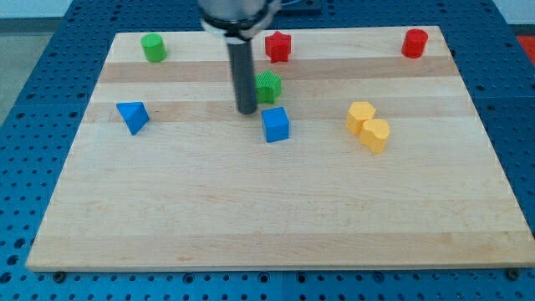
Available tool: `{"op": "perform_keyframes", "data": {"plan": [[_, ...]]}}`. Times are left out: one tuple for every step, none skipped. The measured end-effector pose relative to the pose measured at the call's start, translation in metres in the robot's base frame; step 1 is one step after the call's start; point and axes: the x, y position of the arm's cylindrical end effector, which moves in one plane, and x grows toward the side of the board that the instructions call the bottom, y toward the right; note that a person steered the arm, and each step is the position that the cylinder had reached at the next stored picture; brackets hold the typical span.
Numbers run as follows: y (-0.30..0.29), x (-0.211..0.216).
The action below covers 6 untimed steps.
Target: Place your arm in between the yellow blocks
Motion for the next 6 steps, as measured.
{"op": "perform_keyframes", "data": {"plan": [[0.052,0.000],[0.097,-0.004],[0.139,-0.009],[0.173,-0.004],[0.179,0.019],[0.179,0.043]]}}
